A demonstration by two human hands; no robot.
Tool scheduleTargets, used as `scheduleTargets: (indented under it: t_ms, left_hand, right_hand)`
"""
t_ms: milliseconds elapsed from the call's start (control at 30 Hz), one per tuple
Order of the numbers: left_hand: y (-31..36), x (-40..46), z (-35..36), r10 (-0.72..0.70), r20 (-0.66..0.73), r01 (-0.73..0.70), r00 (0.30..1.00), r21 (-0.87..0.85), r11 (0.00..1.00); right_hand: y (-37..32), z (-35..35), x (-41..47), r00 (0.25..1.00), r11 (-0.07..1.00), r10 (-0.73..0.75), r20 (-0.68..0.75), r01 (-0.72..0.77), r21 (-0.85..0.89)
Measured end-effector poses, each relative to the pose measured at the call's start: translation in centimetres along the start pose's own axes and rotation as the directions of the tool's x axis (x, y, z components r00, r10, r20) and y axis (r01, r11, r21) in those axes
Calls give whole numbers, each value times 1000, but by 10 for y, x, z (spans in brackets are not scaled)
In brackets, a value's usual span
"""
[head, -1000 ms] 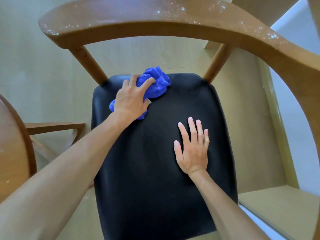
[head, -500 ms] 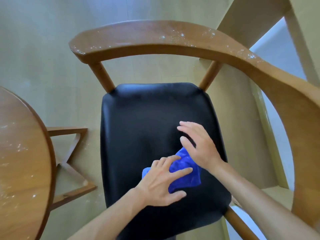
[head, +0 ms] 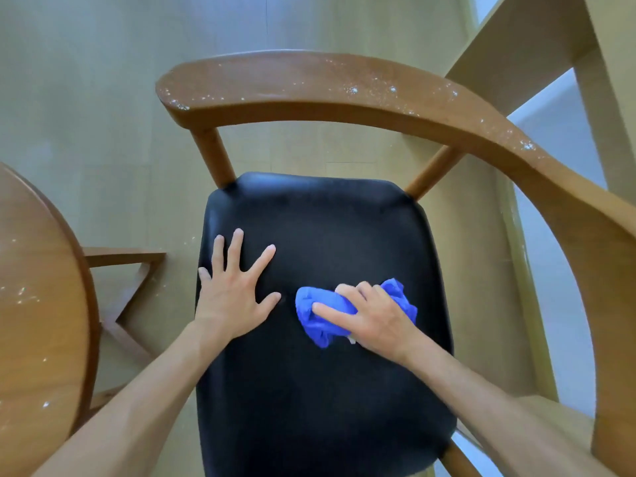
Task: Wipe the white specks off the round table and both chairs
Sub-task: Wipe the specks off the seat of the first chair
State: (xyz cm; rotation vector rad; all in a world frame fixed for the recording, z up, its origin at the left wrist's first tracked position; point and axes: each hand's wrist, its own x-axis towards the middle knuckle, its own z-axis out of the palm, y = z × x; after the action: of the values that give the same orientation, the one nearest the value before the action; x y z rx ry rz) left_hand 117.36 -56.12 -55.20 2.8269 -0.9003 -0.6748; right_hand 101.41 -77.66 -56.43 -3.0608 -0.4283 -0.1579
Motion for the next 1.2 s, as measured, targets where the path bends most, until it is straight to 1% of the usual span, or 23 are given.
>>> scheduleTargets:
  t_ms: [133,167,200,233,267,300,333,400,467,500,567,600,633,700,767,800,867,933,967,1000,1067,1133,1200]
  left_hand:
    - [0,1,4,0,-9,0,1000,18,1000]
    - [0,0,5,-3,-3,3,1000,24,1000]
    - [0,-1,6,-4,0,4,1000,25,1000]
    - [0,-1,6,-2,1,1,1000,24,1000]
    - [0,-1,5,0,2,0,1000,20,1000]
    - [1,-1,4,-5,11,5,1000,14,1000]
    - [1,-2,3,-13,24,13,1000,8,1000]
    - [2,-1,0,-25,46,25,999,4,1000]
    - [4,-1,-3,-26,60,26,998,5,1000]
    - [5,-1,-4,-26,66,26,997,5,1000]
    - [5,-1,-6,-30,78,30,997,2,1000]
    - [5,-1,-8,-35,90,35,995,-4,999]
    - [6,-1,-9,-38,105,39,994,-8,999]
    - [5,-1,-13,-44,140,44,989,0,999]
    - [6,-2,-21,-38,192,38,981,6,999]
    - [5,-3,-27,-35,225,34,974,5,999]
    - [6,-8,-40,-42,286,46,957,-6,999]
    - [11,-19,-54,-13,337,24,941,-30,999]
    - [15,-25,-60,27,359,0,933,-74,997]
    - [21,-33,-68,78,375,-22,924,-153,988]
    - [34,-49,-92,168,378,-37,911,-330,943]
    - [49,-66,-125,234,371,-16,899,-505,863]
    - [62,-85,-164,330,349,-29,877,-647,762]
  right_hand:
    - [64,5,42,974,978,201,-109,-205,-31]
    - [79,6,53,948,953,300,-111,-303,-15]
    - [93,5,64,892,897,442,-94,-442,21]
    - [103,5,72,812,813,582,-42,-579,65]
    - [108,6,75,739,734,673,27,-672,96]
    - [106,5,74,701,692,709,72,-712,121]
    - [100,2,70,698,683,710,92,-714,154]
    - [75,-5,53,738,712,668,93,-670,207]
    - [37,-11,21,807,790,587,67,-589,170]
    - [13,-14,-1,852,836,518,83,-524,160]
    - [-37,-22,-47,945,931,286,160,-313,188]
    - [-59,-26,-72,968,964,125,215,-170,202]
    - [-75,-31,-94,963,975,-37,266,-24,221]
    - [-85,-37,-115,895,949,-278,348,201,242]
    - [-76,-41,-105,828,920,-383,411,300,252]
    - [-71,-45,-95,819,918,-387,424,299,261]
    - [-64,-57,-76,850,940,-302,432,191,282]
    - [-62,-76,-60,890,940,-92,447,-70,333]
    - [-63,-89,-52,894,900,33,446,-221,376]
    - [-65,-101,-46,880,823,150,451,-364,437]
    - [-73,-132,-32,829,600,356,432,-557,575]
    - [-82,-169,-18,748,357,537,390,-621,698]
    - [-92,-208,-6,666,176,640,382,-612,771]
